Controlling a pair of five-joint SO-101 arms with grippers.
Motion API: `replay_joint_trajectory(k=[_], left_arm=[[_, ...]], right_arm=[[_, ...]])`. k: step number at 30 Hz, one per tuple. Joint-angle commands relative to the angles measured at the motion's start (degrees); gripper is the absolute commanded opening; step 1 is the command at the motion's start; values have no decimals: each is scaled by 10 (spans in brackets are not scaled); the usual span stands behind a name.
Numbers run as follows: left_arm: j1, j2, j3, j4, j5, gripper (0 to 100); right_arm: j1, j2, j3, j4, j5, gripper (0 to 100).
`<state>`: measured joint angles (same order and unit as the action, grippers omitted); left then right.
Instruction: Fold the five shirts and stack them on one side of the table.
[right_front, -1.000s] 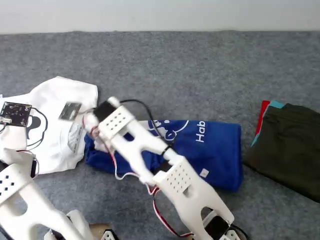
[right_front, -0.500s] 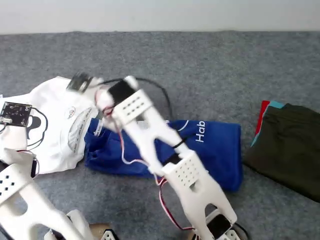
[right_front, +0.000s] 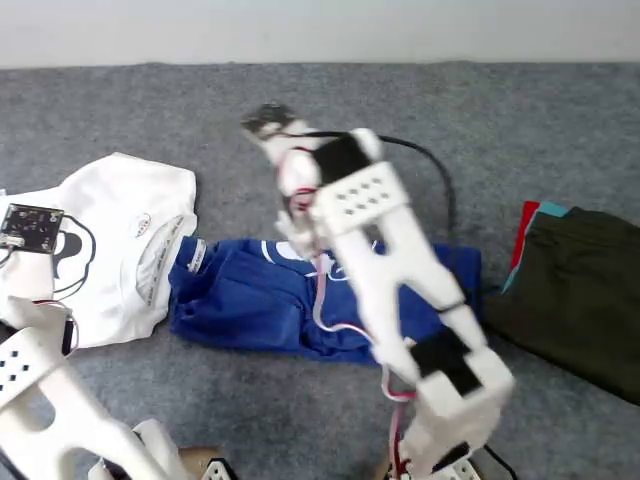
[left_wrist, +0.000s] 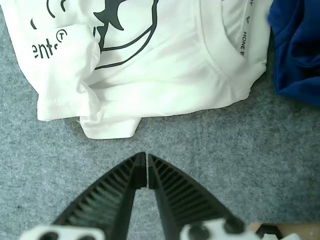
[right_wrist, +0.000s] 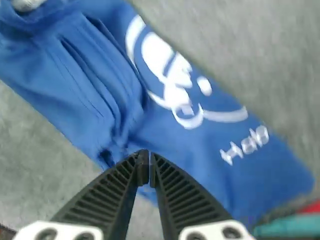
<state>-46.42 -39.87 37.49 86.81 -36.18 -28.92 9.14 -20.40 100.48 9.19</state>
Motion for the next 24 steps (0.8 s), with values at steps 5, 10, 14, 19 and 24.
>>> replay_joint_trajectory(k=[5, 10, 14, 19, 24], left_arm=[[1, -11, -5, -5, 3, 14], [3, -9, -5, -5, 3, 14], [4, -8, -4, -5, 3, 14], [4, -8, -4, -5, 3, 14], [4, -8, -4, -5, 3, 14]], right_arm=[[132, -120, 178, 22, -11, 157], [200, -119, 256, -62, -11, 271], [238, -119, 330, -167, -11, 271], [273, -119, 434, -276, -11, 271], [313, -119, 514, -356, -11, 271]])
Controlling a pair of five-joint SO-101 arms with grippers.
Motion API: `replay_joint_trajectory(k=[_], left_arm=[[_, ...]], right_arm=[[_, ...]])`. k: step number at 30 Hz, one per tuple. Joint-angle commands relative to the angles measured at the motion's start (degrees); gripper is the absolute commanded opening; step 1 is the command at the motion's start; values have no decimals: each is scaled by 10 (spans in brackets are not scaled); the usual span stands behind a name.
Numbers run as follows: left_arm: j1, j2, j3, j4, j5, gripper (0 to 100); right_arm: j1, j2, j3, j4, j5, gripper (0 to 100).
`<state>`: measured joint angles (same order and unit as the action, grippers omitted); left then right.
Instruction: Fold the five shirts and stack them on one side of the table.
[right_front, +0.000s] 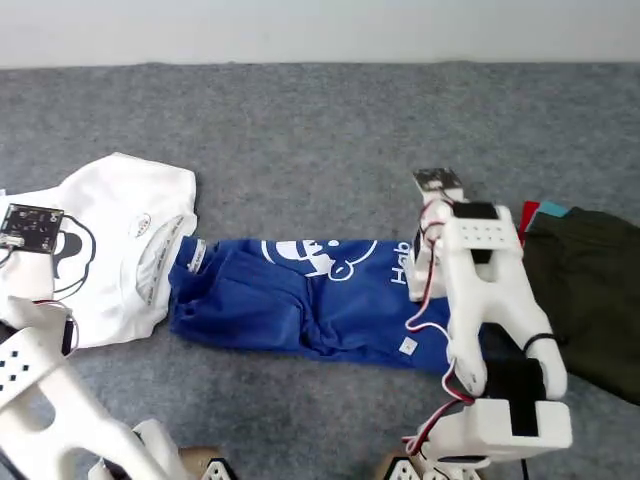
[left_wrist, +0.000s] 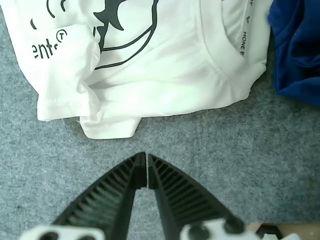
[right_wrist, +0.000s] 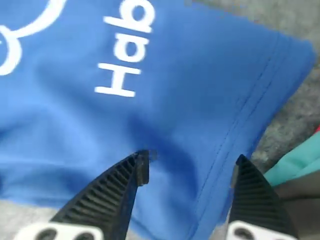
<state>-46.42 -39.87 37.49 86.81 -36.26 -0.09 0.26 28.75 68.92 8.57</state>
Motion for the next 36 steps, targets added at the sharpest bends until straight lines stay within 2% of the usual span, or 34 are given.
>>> replay_joint_trajectory(k=[1, 8, 15, 19, 25, 27, 30, 36], left_arm=[[4, -8, -4, -5, 4, 14], [4, -8, -4, -5, 4, 14], [4, -11, -5, -3, 4, 14], [4, -11, -7, 11, 3, 14], [4, -11, -7, 8, 3, 14], [4, -11, -7, 7, 2, 14], [4, -11, -8, 8, 2, 14], [4, -11, -8, 8, 2, 14]], right_arm=[[31, -30, 35, -54, -5, 271], [22, -29, 111, -145, -4, 258], [17, -29, 113, -148, -1, 17], [17, -32, 113, -131, 0, 9], [16, -58, 70, -49, 3, 9], [7, -79, 41, -7, 25, 9], [-29, -116, 2, 52, 55, 9], [-148, -197, -77, 145, 57, 9]])
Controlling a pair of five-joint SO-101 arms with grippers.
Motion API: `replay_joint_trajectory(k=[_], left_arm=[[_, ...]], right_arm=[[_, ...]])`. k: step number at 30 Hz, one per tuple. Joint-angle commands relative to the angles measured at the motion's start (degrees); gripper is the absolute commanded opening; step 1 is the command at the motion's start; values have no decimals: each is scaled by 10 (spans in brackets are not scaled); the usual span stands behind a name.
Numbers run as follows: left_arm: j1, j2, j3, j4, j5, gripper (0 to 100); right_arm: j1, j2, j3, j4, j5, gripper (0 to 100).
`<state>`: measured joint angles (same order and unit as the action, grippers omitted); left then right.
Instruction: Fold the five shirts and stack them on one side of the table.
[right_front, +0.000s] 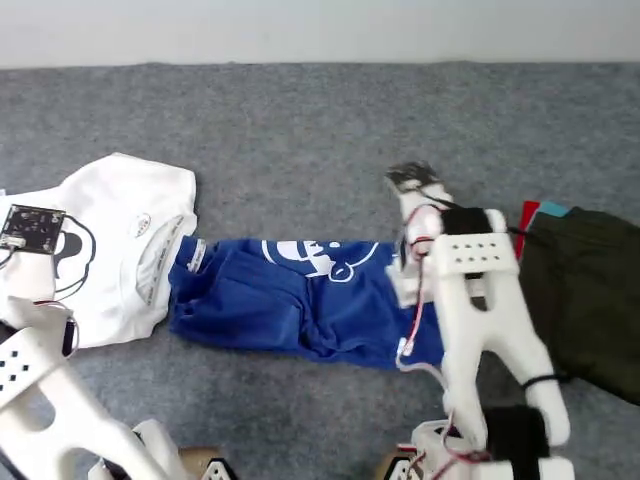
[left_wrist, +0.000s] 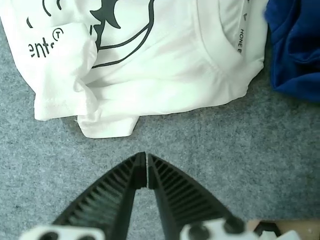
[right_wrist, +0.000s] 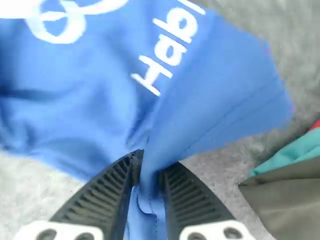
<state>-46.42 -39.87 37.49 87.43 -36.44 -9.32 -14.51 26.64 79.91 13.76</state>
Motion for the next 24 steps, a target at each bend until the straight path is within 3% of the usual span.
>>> replay_joint_trajectory(k=[1, 6, 11, 18, 24], left_arm=[[4, -11, -8, 1, 4, 14], [4, -11, -7, 0, 4, 14], [4, -11, -4, -9, 4, 14], [4, -11, -4, -34, 5, 14], [4, -11, -4, -34, 5, 14]], right_arm=[[-77, -58, -69, 44, 4, 9], [-176, -65, -120, 45, 4, 9], [-256, -56, -122, -23, 4, 9], [-333, 62, -153, -110, 4, 9], [-377, 203, -314, -109, 4, 9]])
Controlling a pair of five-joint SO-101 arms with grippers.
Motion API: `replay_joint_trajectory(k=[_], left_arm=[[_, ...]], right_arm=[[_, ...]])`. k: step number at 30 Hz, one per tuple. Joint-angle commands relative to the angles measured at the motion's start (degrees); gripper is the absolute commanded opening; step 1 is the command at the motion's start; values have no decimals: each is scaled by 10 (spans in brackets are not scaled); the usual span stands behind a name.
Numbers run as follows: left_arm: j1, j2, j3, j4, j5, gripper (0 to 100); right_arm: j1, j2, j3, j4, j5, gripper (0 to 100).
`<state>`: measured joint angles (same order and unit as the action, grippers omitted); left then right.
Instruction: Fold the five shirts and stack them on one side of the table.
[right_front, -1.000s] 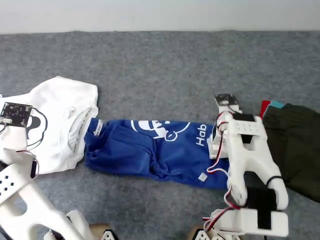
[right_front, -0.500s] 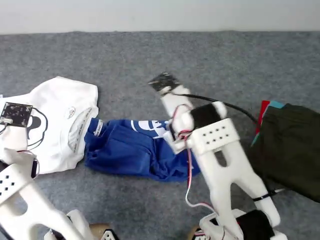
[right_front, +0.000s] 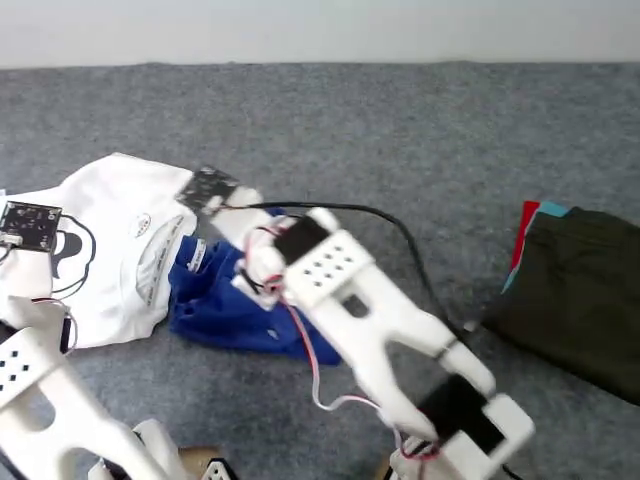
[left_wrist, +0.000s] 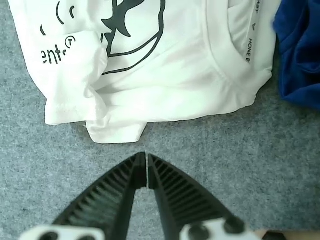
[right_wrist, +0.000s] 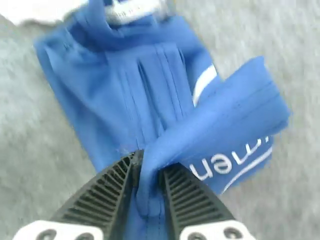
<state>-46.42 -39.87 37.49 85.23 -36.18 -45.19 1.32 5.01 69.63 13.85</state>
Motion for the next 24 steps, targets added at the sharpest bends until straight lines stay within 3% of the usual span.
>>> replay_joint_trajectory(k=[1, 9, 14, 16, 20, 24], left_arm=[[4, -11, -4, -12, 3, 14], [4, -11, -4, -11, 3, 14], [4, -11, 0, -12, 3, 14], [4, -11, 9, -15, 1, 14], [4, -11, 15, -15, 1, 14], [4, -11, 11, -15, 1, 14]], right_arm=[[-24, 69, -127, 1, 3, 9], [-61, 240, -357, 86, 3, 29], [-75, 310, -485, 140, -16, 213], [-73, 326, -536, 167, -36, 230], [-44, 345, -607, 258, -36, 177], [-7, 352, -629, 334, -35, 24]])
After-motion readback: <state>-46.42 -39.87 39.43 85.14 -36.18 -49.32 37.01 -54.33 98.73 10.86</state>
